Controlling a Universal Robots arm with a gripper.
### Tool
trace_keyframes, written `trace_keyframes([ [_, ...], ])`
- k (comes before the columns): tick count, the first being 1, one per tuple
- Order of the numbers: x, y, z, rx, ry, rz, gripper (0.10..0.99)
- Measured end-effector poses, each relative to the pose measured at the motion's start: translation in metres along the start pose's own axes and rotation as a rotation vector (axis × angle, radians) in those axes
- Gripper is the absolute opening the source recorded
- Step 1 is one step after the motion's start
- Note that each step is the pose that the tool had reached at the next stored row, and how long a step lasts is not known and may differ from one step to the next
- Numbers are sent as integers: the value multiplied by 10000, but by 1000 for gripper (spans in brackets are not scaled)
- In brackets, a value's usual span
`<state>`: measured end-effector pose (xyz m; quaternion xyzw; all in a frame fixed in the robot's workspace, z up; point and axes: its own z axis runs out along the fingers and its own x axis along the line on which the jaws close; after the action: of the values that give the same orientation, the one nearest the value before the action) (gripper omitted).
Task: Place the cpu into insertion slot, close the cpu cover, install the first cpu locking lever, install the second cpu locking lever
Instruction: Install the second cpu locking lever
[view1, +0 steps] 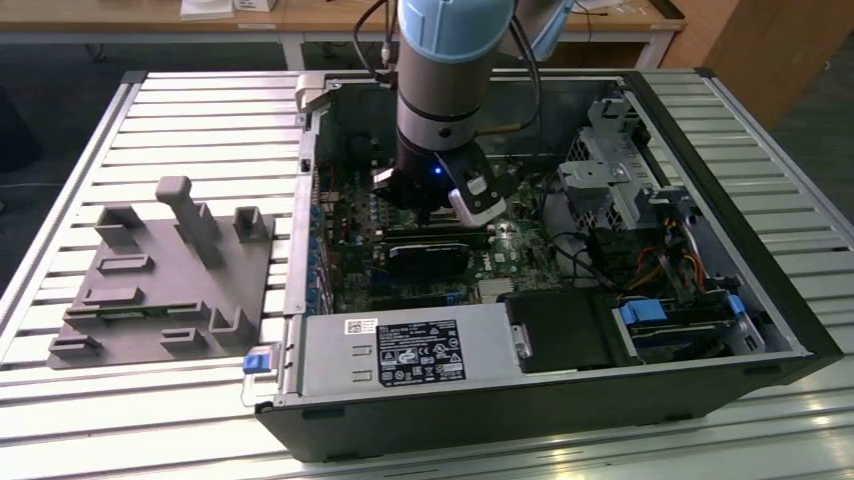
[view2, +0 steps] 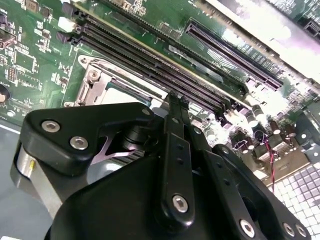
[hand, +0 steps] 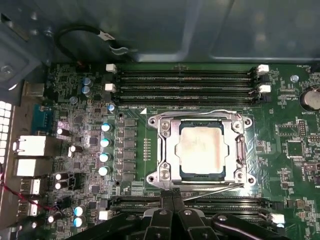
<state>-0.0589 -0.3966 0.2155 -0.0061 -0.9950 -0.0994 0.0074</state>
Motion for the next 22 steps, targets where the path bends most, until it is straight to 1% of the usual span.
trace_keyframes([
  [2, 14, -22, 0, -60, -2, 1, 106],
  [4, 36, -31, 6, -90, -12, -4, 106],
  [6, 41, -35, 26, -123, -14, -5, 106],
  [9, 44, -45, 56, -204, -11, -5, 106],
  [11, 48, -49, 67, -276, -13, -7, 106],
  [13, 50, -54, 72, -367, -12, -9, 106],
  [14, 59, -62, 73, -454, -13, -10, 106],
  [15, 65, -100, 69, -620, -12, -13, 106],
  [17, 71, -128, 64, -695, -12, -13, 106],
  [22, 82, -145, 71, -852, -11, -15, 106],
])
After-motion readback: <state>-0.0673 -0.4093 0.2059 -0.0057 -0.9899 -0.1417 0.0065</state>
